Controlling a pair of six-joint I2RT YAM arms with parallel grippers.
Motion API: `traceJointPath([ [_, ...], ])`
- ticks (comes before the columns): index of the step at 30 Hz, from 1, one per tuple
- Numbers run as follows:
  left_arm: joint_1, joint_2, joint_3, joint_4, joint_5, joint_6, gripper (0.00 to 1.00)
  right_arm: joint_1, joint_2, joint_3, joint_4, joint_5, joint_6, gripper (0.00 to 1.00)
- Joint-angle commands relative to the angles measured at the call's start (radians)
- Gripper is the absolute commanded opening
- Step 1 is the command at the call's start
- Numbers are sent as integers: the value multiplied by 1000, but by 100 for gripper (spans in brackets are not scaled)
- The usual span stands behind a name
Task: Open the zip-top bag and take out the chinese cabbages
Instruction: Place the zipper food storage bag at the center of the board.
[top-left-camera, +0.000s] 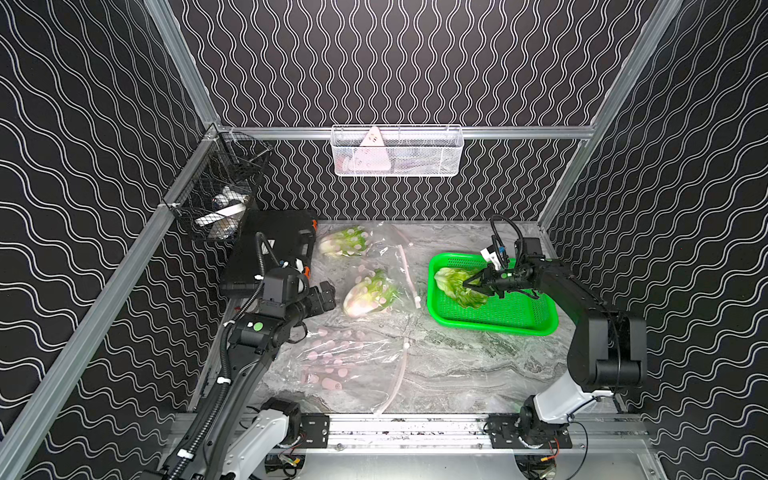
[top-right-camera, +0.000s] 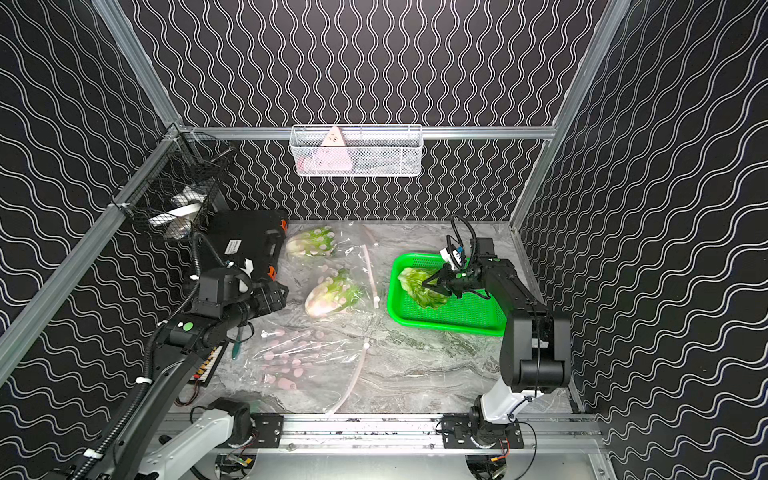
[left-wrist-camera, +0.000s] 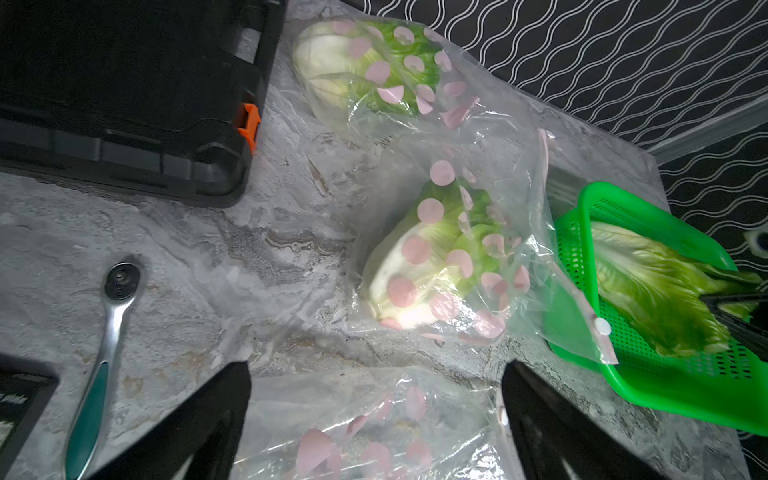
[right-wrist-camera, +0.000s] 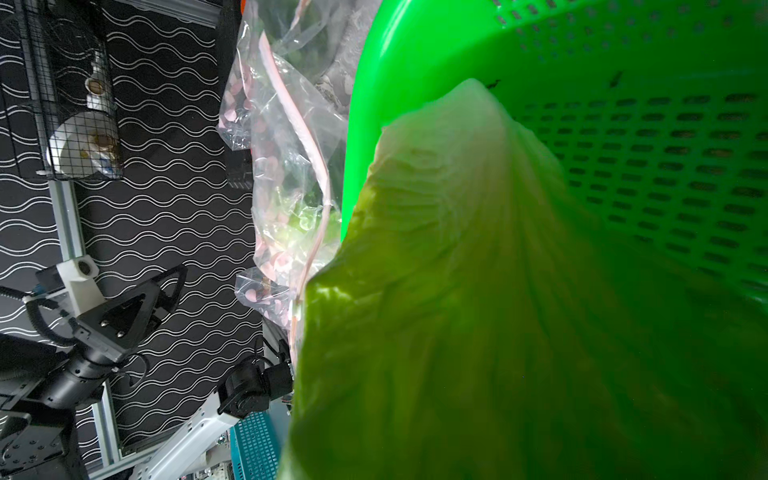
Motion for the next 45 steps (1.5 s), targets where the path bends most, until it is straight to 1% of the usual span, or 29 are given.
traceJointPath([
  [1, 1, 11, -16, 62, 94, 13, 99, -2, 31, 35, -6, 29, -27, 7],
  [5, 2, 27, -34, 63, 128, 8, 99, -2, 91, 101, -23, 104, -30, 22],
  [9, 1, 35, -55, 65, 156, 9, 99, -2, 157, 162, -40, 206, -29, 52],
  [10, 1, 36, -58, 65, 162, 10, 99, -2, 169, 173, -38, 246, -25, 58],
  [14, 0, 44, -68, 62, 185, 18, 99, 0, 203, 235, -73, 414, -31, 74],
  [15, 0, 47, -66, 60, 190, 19, 99, 0, 208, 252, -90, 457, -33, 76],
  [18, 0, 59, -61, 55, 205, 13, 99, 0, 205, 303, -132, 569, -34, 79],
  [20, -3, 68, -63, 57, 223, -19, 99, 0, 189, 333, -158, 658, -26, 81],
  [22, -10, 73, -74, 79, 250, -68, 99, 1, 173, 352, -177, 718, -18, 82],
  [25, -54, 78, -99, 117, 256, -163, 99, 9, 113, 342, -164, 839, 7, 82],
  [27, -114, 84, -106, 138, 219, -224, 99, 25, 44, 295, -117, 890, 13, 82],
  [28, -158, 90, -108, 159, 197, -257, 99, 31, -1, 260, -84, 884, 14, 82],
  [31, -297, 125, -101, 197, 96, -361, 99, 34, -121, 170, -2, 775, 28, 81],
  [33, -361, 155, -103, 249, 72, -445, 99, 34, -185, 130, 24, 702, 34, 80],
  [38, -435, 221, -180, 464, 59, -700, 99, 39, -311, 60, 45, 514, 25, 77],
  [41, -466, 280, -188, 550, 40, -787, 99, 51, -366, 31, 45, 464, 9, 76],
  [45, -506, 356, -178, 651, 5, -893, 99, 72, -407, 11, 31, 458, 7, 75],
])
